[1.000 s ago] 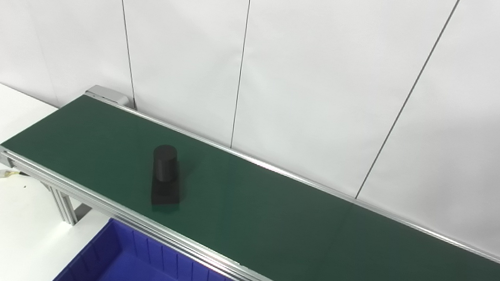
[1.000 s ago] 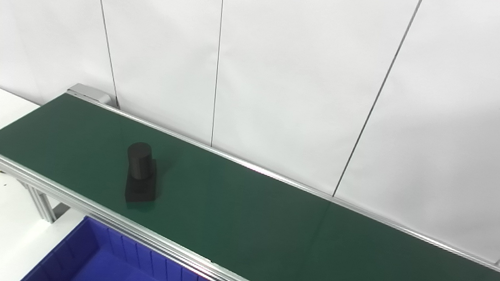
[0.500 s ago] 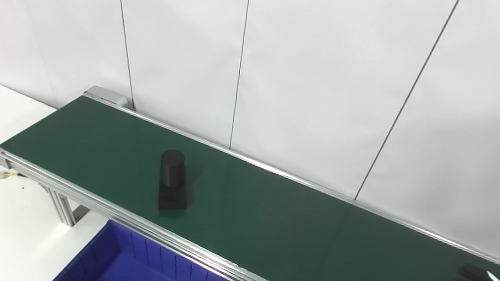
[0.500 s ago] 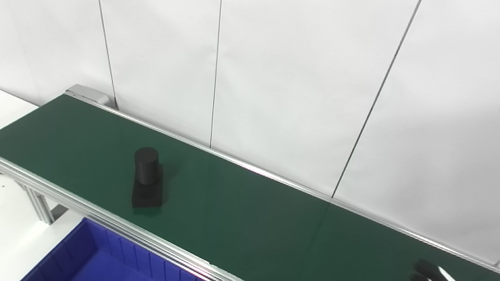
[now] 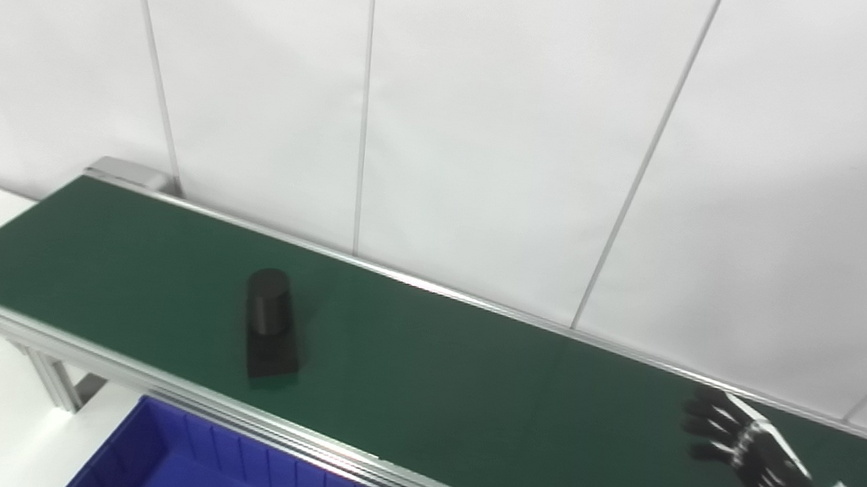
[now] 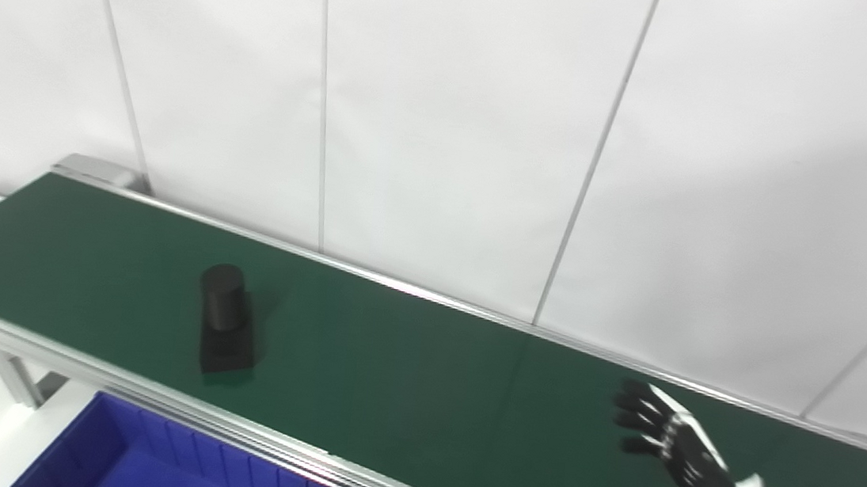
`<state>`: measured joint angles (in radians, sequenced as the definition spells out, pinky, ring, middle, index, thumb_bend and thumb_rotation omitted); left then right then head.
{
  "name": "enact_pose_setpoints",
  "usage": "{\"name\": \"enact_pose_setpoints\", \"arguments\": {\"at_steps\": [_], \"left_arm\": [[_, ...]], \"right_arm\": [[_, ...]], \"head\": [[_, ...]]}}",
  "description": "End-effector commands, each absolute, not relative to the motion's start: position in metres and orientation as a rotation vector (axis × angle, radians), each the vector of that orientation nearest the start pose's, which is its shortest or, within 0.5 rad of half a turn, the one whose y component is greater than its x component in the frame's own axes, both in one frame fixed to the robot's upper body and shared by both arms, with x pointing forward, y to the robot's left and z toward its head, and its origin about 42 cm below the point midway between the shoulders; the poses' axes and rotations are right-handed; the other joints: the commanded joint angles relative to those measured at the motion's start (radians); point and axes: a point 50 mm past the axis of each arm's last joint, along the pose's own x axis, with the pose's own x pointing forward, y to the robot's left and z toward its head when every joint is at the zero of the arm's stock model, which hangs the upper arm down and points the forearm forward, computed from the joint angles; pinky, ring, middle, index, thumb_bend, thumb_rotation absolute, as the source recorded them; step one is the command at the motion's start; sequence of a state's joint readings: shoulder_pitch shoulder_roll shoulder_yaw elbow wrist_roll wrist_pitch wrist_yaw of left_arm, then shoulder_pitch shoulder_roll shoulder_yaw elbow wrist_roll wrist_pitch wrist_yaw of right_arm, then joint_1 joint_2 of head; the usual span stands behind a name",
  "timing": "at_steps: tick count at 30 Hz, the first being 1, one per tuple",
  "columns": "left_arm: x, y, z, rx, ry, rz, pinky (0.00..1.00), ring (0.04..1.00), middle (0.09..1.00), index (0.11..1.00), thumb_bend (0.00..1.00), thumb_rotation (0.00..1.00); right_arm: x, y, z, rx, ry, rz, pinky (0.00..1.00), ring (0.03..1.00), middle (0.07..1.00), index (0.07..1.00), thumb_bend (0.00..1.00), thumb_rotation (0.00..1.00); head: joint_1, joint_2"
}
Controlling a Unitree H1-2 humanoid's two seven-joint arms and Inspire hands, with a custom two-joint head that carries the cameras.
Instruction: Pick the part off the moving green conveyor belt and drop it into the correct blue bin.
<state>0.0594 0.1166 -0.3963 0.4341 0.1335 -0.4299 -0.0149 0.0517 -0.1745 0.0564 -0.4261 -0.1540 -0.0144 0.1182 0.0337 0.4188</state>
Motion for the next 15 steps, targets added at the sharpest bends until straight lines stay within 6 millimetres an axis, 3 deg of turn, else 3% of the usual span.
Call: {"name": "enact_pose_setpoints", "arguments": {"at_steps": [1, 9, 15], "left_arm": [[0.219, 0.162, -0.005, 0.204, 0.005, -0.459, 0.61, 0.752, 0.783, 0.703, 0.96, 0.08], [0.219, 0.168, -0.004, 0.23, -0.003, -0.458, 0.57, 0.746, 0.793, 0.712, 0.96, 0.09], [0.219, 0.172, -0.004, 0.23, -0.001, -0.449, 0.58, 0.746, 0.792, 0.712, 0.97, 0.08]], "right_arm": [[0.254, -0.225, 0.204, -0.334, -0.39, 0.17, 0.61, 0.696, 0.738, 0.777, 0.85, 0.26], [0.259, -0.212, 0.202, -0.345, -0.378, 0.173, 0.65, 0.723, 0.761, 0.798, 0.81, 0.24], [0.266, -0.19, 0.208, -0.358, -0.395, 0.208, 0.67, 0.739, 0.783, 0.817, 0.77, 0.26]], "head": [[-0.013, 0.002], [-0.031, 0.01], [-0.035, 0.013]]}}
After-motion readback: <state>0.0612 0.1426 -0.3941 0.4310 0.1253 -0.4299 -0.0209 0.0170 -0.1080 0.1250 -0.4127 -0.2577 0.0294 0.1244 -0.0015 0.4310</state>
